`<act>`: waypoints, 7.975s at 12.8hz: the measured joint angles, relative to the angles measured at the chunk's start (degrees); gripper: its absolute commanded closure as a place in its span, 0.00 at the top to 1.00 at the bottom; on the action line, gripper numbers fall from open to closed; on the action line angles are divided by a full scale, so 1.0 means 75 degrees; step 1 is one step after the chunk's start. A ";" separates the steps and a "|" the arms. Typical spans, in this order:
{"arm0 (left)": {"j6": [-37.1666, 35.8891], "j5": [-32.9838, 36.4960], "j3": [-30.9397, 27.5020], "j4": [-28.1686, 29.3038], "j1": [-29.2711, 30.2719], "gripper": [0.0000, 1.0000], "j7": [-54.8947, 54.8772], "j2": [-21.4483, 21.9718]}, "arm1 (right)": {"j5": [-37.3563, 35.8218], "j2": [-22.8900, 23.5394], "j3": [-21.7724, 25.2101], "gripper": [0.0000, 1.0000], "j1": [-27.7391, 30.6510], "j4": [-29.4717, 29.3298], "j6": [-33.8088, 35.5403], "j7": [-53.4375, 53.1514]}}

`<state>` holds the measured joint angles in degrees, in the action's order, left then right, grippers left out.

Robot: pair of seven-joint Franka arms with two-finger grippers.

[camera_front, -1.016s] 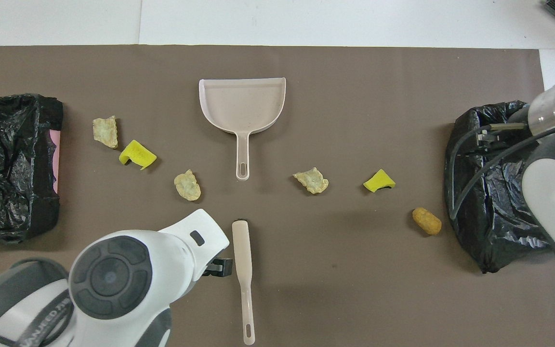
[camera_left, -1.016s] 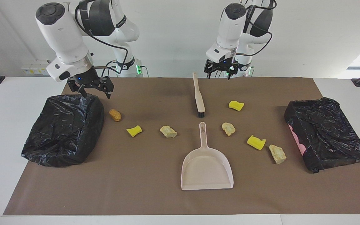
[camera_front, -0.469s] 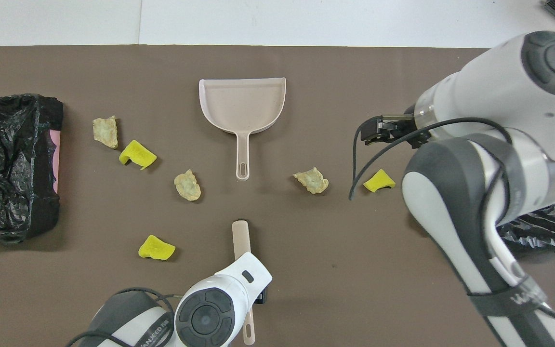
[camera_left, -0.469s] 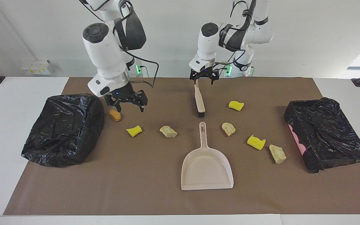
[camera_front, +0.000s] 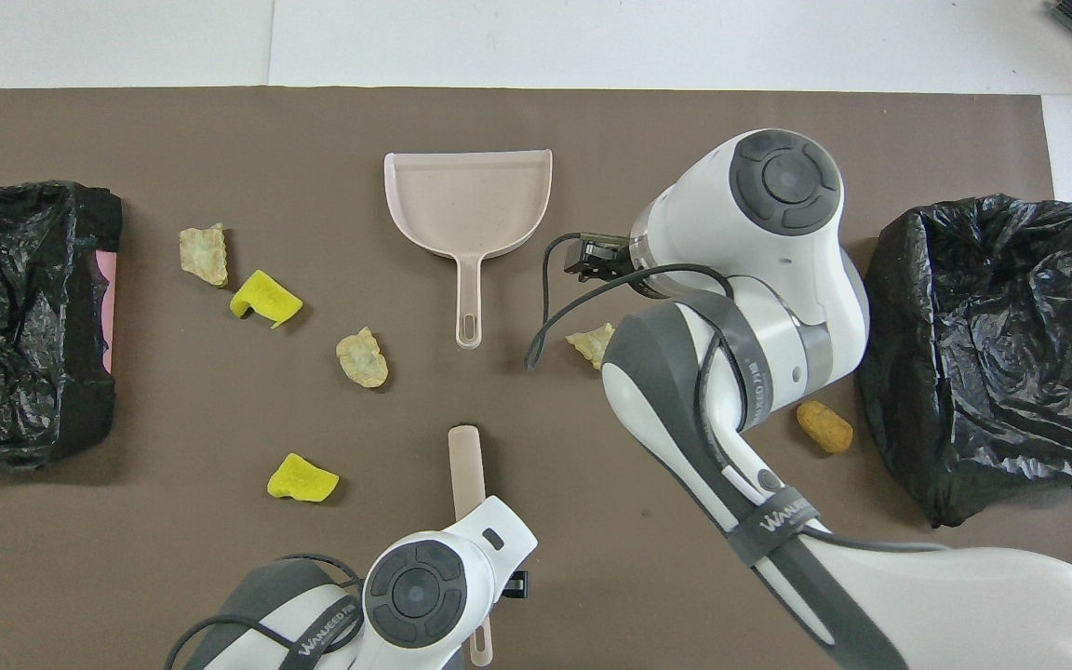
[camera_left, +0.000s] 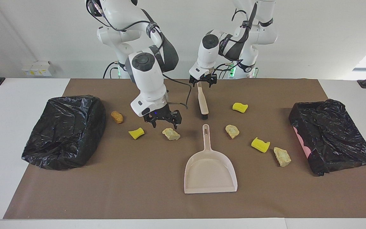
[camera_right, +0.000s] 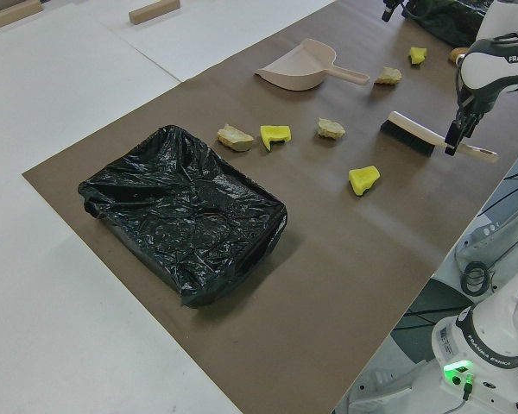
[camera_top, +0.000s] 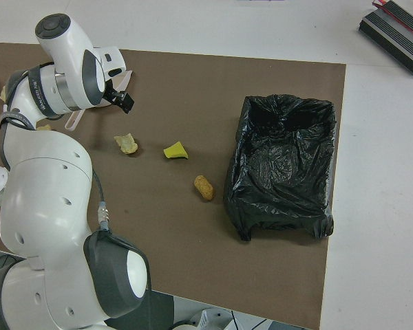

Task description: Sweep and dump trash in bin

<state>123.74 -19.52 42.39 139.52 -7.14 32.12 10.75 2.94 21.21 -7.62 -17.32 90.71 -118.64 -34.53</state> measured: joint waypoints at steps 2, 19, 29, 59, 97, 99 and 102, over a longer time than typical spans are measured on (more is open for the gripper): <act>0.0003 -0.0106 0.0004 0.0032 -0.0001 0.22 -0.0004 -0.0006 | -0.0001 0.0413 0.0003 1.00 -0.0307 -0.0280 -0.0254 -0.0430; -0.2451 0.0878 -0.1636 -0.0356 -0.0001 0.00 -0.1633 0.1050 | -0.1510 0.2306 0.0079 0.89 -0.1798 -0.2076 -0.0594 -0.2114; -0.2141 0.3022 -0.5426 -0.1622 0.0031 0.00 -0.4627 -0.0113 | -0.1510 0.2372 -0.0043 0.45 -0.1856 -0.2035 -0.0662 -0.1729; -0.2901 0.3396 -0.4276 -0.3424 0.0308 0.00 -0.4257 -0.2193 | -0.0992 -0.0578 -0.0087 0.00 -0.1040 0.0839 0.1829 0.9387; -0.3602 0.1251 -0.2943 -0.0212 0.0544 0.00 0.1280 0.0848 | -0.0985 -0.0441 -0.0111 0.00 -0.0976 0.1846 0.0285 1.2605; -0.3596 0.1288 -0.3035 0.0108 0.0594 0.00 0.1310 0.1042 | -0.0980 -0.0540 -0.0112 0.00 -0.1003 0.1995 0.0291 1.2377; -0.3362 0.1294 -0.3120 0.0777 0.0602 0.00 0.1346 0.1486 | -0.0980 -0.0660 -0.0112 0.00 -0.1073 0.2151 0.0291 1.2130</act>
<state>98.52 -9.81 18.99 145.35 -2.62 42.22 21.89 -4.41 16.26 -8.46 -25.37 106.84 -116.46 56.45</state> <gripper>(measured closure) 0.744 0.678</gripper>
